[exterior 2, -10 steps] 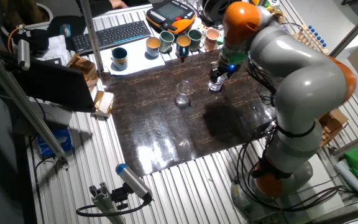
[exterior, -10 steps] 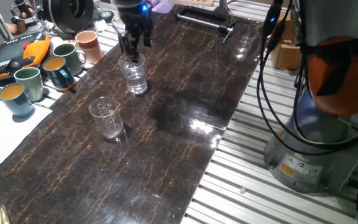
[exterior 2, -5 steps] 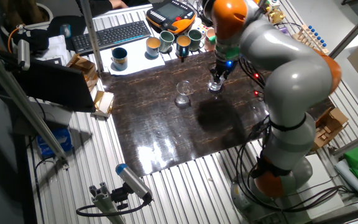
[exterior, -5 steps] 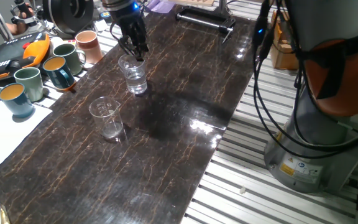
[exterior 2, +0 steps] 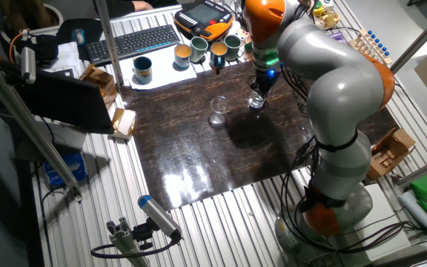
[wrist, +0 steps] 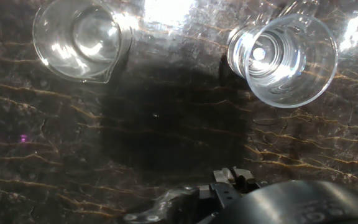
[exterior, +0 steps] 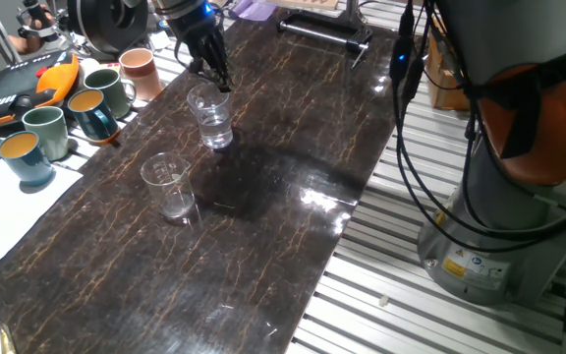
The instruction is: Pour the water from one cup into another empty cup
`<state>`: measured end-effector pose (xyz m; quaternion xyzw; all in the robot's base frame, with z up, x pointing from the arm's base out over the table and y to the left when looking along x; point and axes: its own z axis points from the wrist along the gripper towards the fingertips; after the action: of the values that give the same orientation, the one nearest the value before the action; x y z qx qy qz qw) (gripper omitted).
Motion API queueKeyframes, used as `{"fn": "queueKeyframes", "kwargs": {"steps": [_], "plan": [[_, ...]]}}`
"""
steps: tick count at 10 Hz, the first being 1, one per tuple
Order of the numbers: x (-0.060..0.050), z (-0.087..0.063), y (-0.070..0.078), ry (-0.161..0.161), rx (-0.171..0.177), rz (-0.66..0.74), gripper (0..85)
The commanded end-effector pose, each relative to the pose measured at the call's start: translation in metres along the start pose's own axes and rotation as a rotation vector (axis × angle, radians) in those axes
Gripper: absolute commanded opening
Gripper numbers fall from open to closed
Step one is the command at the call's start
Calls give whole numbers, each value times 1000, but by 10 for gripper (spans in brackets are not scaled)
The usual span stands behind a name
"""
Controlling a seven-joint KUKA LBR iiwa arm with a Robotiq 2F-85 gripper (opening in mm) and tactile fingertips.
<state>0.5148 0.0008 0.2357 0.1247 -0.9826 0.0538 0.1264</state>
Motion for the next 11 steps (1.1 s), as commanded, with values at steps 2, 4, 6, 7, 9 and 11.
{"fn": "queueKeyframes", "kwargs": {"steps": [2,4,6,7,9,11], "plan": [[0,0,0,-8,-1,-18,10],[1,0,0,-8,-1,-22,10],[0,0,0,-7,-1,-18,10],[0,0,0,-4,-2,-12,10],[0,0,0,1,-2,3,10],[0,0,0,4,-3,-3,10]]}}
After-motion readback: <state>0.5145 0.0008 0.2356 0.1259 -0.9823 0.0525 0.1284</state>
